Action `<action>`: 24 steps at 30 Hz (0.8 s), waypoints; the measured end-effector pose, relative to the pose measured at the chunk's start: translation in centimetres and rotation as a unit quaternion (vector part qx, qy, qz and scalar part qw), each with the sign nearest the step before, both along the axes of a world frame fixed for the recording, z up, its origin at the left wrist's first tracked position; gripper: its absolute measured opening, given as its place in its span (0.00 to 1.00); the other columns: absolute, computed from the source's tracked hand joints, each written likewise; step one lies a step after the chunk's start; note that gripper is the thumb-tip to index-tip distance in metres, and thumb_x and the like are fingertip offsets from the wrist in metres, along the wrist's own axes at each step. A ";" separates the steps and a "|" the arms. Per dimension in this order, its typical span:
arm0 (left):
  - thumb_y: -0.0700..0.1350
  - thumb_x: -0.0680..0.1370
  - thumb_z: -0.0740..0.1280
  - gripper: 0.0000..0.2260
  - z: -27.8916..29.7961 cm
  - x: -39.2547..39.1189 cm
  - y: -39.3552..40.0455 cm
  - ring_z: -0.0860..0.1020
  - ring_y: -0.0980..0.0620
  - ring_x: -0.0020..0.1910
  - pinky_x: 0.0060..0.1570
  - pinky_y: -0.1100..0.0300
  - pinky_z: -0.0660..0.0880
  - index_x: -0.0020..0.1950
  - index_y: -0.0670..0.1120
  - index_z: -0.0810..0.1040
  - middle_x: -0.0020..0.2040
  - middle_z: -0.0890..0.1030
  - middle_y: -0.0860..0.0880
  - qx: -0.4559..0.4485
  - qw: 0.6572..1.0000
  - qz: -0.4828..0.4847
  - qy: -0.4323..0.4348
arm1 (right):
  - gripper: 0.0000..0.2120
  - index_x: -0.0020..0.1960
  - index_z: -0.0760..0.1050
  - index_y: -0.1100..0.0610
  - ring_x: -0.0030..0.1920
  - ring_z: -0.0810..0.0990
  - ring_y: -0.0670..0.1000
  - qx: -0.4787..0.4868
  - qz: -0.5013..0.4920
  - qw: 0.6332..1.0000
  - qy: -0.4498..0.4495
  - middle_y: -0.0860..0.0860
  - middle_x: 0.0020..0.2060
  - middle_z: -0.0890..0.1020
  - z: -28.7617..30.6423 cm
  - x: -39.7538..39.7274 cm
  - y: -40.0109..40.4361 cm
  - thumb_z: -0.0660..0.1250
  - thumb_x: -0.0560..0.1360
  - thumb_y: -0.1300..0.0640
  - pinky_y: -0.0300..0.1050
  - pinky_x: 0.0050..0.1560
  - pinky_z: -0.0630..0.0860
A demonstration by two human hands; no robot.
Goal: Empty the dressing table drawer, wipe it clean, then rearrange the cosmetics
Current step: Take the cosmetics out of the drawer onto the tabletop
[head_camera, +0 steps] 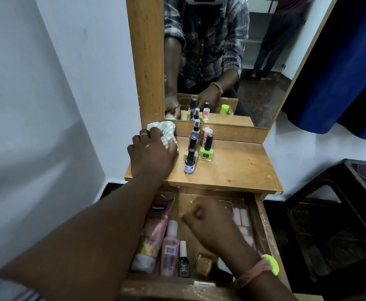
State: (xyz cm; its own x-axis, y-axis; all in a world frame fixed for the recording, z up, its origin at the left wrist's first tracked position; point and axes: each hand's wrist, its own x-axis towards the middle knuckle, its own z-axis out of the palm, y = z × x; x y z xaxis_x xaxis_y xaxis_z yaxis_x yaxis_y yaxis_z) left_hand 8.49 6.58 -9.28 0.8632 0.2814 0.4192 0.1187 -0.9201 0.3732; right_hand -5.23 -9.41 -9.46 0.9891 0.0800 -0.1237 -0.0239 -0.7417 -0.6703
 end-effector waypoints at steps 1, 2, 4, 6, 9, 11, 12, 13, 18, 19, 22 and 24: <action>0.62 0.79 0.60 0.21 0.1 0.0 0.0 0.74 0.41 0.60 0.58 0.44 0.70 0.64 0.49 0.73 0.61 0.77 0.43 -0.001 1.000 0.000 0.001 | 0.11 0.40 0.80 0.53 0.34 0.80 0.42 -0.030 0.024 0.998 0.056 0.49 0.34 0.82 -0.7 -0.1 0.5 0.73 0.74 0.47 0.44 0.37 0.79; 0.62 0.79 0.60 0.21 0.1 -0.1 0.0 0.74 0.41 0.60 0.58 0.45 0.70 0.64 0.49 0.73 0.61 0.77 0.43 -0.001 1.000 0.000 0.001 | 0.13 0.39 0.79 0.54 0.34 0.80 0.43 -0.050 0.036 0.994 0.093 0.49 0.34 0.82 -1.2 -0.1 0.9 0.74 0.73 0.45 0.41 0.34 0.77; 0.62 0.79 0.60 0.20 0.1 -0.1 0.0 0.74 0.41 0.60 0.58 0.45 0.71 0.64 0.50 0.73 0.60 0.78 0.43 -0.002 1.000 0.000 -0.001 | 0.18 0.36 0.75 0.53 0.32 0.77 0.43 -0.073 0.045 0.988 0.127 0.48 0.32 0.79 -2.1 -0.2 1.7 0.76 0.69 0.42 0.37 0.28 0.68; 0.62 0.79 0.59 0.21 0.1 -0.1 0.0 0.74 0.41 0.60 0.58 0.45 0.71 0.64 0.50 0.73 0.61 0.78 0.43 0.000 1.000 -0.001 -0.002 | 0.19 0.35 0.72 0.52 0.35 0.78 0.45 -0.058 0.039 0.988 0.138 0.47 0.33 0.78 -2.4 -0.2 2.2 0.77 0.66 0.41 0.36 0.27 0.66; 0.62 0.79 0.60 0.21 0.1 0.0 0.0 0.74 0.42 0.60 0.57 0.45 0.71 0.64 0.50 0.73 0.60 0.78 0.43 0.002 1.000 0.001 -0.005 | 0.15 0.40 0.74 0.52 0.47 0.84 0.51 -0.039 0.008 0.988 0.152 0.50 0.42 0.82 -2.2 -0.4 3.1 0.76 0.67 0.44 0.40 0.37 0.77; 0.62 0.79 0.60 0.21 0.1 0.0 0.0 0.74 0.42 0.60 0.57 0.45 0.71 0.64 0.50 0.73 0.60 0.78 0.44 0.001 1.000 0.001 -0.006 | 0.14 0.41 0.73 0.52 0.53 0.84 0.53 -0.042 -0.013 0.986 0.160 0.53 0.49 0.84 -2.3 -0.4 3.6 0.73 0.68 0.44 0.42 0.47 0.80; 0.62 0.79 0.60 0.21 0.1 0.0 0.0 0.74 0.42 0.60 0.58 0.45 0.71 0.64 0.50 0.73 0.60 0.78 0.44 0.000 1.000 0.001 -0.005 | 0.14 0.42 0.73 0.52 0.54 0.83 0.54 -0.034 -0.025 0.985 0.169 0.53 0.51 0.83 -2.5 -0.4 3.8 0.73 0.68 0.44 0.43 0.49 0.79; 0.62 0.79 0.60 0.21 0.1 0.0 0.0 0.74 0.42 0.60 0.58 0.45 0.71 0.64 0.50 0.73 0.60 0.78 0.44 -0.002 1.000 0.001 -0.005 | 0.15 0.43 0.72 0.52 0.54 0.83 0.54 -0.021 -0.036 0.982 0.183 0.54 0.52 0.83 -2.6 -0.4 4.0 0.73 0.67 0.44 0.43 0.49 0.78; 0.62 0.79 0.60 0.20 0.0 0.0 0.0 0.75 0.42 0.60 0.58 0.45 0.72 0.64 0.51 0.73 0.61 0.78 0.44 -0.001 1.000 0.002 -0.008 | 0.14 0.43 0.72 0.53 0.40 0.80 0.47 0.064 -0.058 0.970 0.226 0.48 0.40 0.80 -2.1 -0.1 3.3 0.74 0.65 0.50 0.37 0.31 0.70; 0.63 0.79 0.60 0.20 0.0 0.0 0.0 0.75 0.42 0.59 0.58 0.45 0.72 0.64 0.51 0.73 0.60 0.78 0.44 0.000 1.000 0.003 -0.009 | 0.12 0.42 0.73 0.53 0.35 0.78 0.45 0.082 -0.056 0.970 0.223 0.47 0.35 0.78 -1.7 -0.1 3.0 0.74 0.65 0.51 0.36 0.27 0.67; 0.63 0.79 0.60 0.20 -0.1 0.1 0.1 0.75 0.42 0.59 0.58 0.45 0.72 0.63 0.52 0.73 0.60 0.78 0.44 -0.004 1.000 0.003 -0.013 | 0.07 0.37 0.79 0.56 0.26 0.75 0.44 0.141 -0.055 0.966 0.210 0.46 0.28 0.78 0.4 -0.3 1.6 0.74 0.68 0.54 0.35 0.27 0.66; 0.62 0.78 0.61 0.19 -0.1 0.0 0.0 0.75 0.42 0.59 0.57 0.45 0.71 0.63 0.51 0.74 0.59 0.78 0.44 -0.006 1.000 0.003 -0.017 | 0.04 0.42 0.83 0.59 0.29 0.79 0.45 0.197 -0.049 0.961 0.186 0.49 0.31 0.83 2.4 -0.6 0.1 0.73 0.72 0.58 0.38 0.32 0.73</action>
State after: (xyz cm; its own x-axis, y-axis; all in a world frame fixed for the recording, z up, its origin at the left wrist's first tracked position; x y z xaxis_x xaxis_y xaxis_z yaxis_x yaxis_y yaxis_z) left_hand 8.52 6.61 -9.40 0.8467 0.2922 0.4447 0.1117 -0.9147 0.3884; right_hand -5.78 -9.32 -7.05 0.8874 0.1021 -0.4496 -0.3733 -0.4131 -0.8307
